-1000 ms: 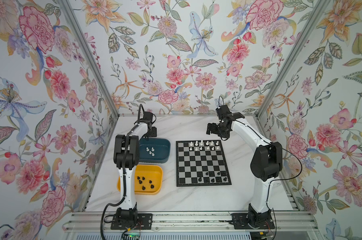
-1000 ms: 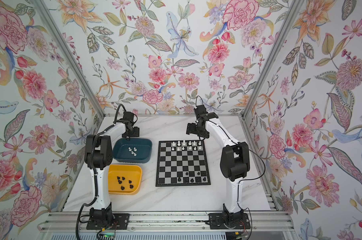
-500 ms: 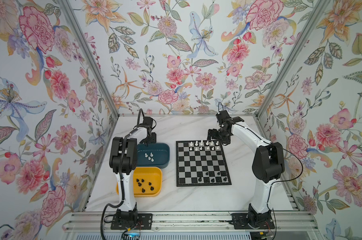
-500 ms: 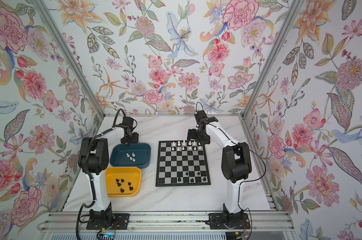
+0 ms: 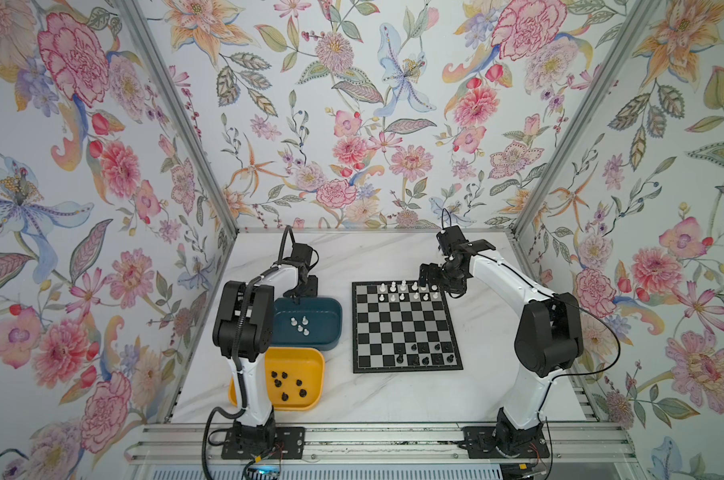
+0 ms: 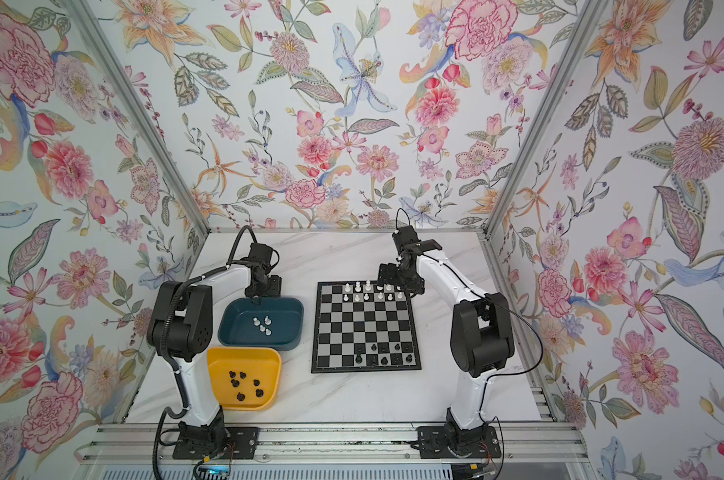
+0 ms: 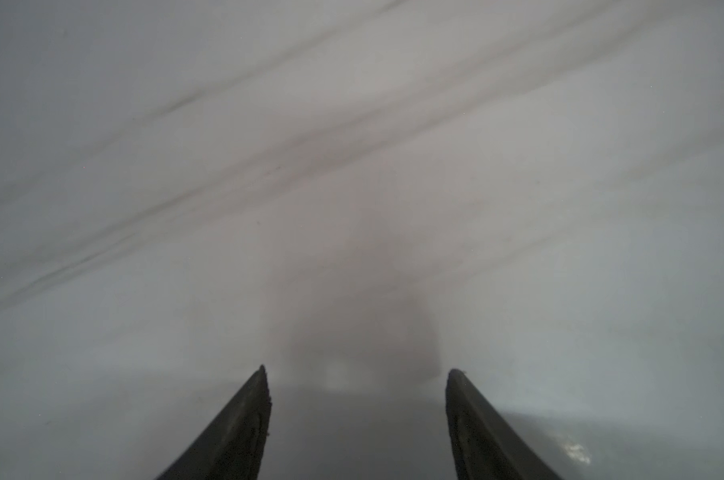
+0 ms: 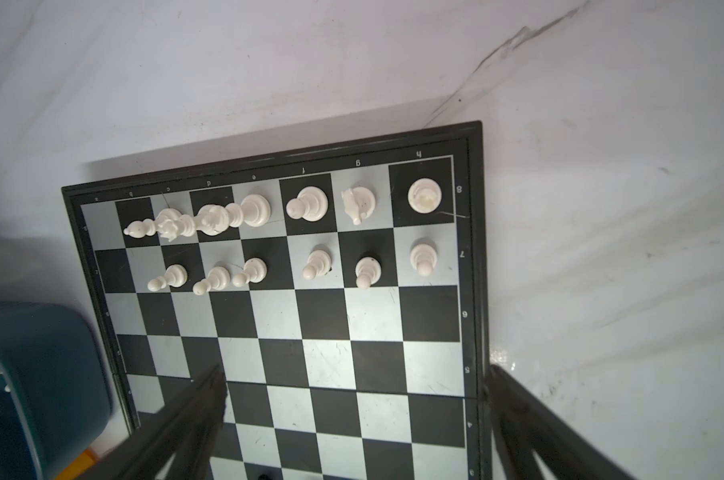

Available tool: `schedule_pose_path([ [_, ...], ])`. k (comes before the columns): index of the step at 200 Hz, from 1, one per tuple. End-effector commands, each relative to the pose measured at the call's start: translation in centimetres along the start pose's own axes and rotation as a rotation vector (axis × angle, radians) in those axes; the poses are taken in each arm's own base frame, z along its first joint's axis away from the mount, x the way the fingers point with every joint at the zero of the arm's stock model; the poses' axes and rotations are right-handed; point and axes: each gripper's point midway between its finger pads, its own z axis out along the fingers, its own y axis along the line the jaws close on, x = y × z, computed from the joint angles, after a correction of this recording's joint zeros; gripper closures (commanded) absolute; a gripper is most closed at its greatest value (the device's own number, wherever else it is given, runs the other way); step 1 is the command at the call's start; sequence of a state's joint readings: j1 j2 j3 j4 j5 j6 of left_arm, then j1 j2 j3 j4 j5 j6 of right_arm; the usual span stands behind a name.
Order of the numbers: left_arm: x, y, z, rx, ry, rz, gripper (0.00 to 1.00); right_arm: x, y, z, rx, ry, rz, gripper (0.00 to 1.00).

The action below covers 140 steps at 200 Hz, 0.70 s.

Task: Set up the chess pieces on the board
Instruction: 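Lower the left gripper over the white pieces in the teal tub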

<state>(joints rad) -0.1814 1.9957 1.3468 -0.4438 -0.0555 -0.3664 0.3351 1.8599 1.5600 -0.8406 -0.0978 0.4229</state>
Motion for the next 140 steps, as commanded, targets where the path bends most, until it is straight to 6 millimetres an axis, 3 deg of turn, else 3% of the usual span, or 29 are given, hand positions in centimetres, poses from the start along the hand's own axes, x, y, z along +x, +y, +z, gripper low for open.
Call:
schedule_pose_path([
  [1, -1.1, -0.3, -2.4, 0.007, -0.057, -0.01, 0.3, 0.0, -0.1, -1.3, -0.009, -0.03, -0.012, 0.02],
  [44, -5.6, -0.5, -8.2, -0.001, -0.219, -0.028, 0.26, -1.0, 0.0, -2.5, 0.001, -0.076, -0.023, 0.0],
  [66, -6.0, -0.7, -11.2, 0.004, -0.264, -0.052, 0.24, -1.5, 0.4, -3.5, -0.013, -0.101, -0.029, 0.01],
  [84, -4.3, -1.0, -13.0, 0.001, -0.256, -0.068, 0.24, -1.9, 0.9, -4.4, -0.021, -0.117, -0.036, 0.01],
  [106, -0.7, -1.8, -14.1, 0.028, -0.227, -0.08, 0.23, -2.4, 1.5, -5.7, -0.027, -0.134, -0.063, 0.01],
  [112, 0.1, -1.9, -15.2, 0.044, -0.243, -0.088, 0.23, -2.5, 1.7, -5.9, -0.027, -0.135, -0.071, 0.01],
  [140, 4.4, -2.4, -15.7, 0.089, -0.219, -0.105, 0.27, -2.9, 2.8, -6.9, -0.051, -0.139, -0.107, 0.01],
])
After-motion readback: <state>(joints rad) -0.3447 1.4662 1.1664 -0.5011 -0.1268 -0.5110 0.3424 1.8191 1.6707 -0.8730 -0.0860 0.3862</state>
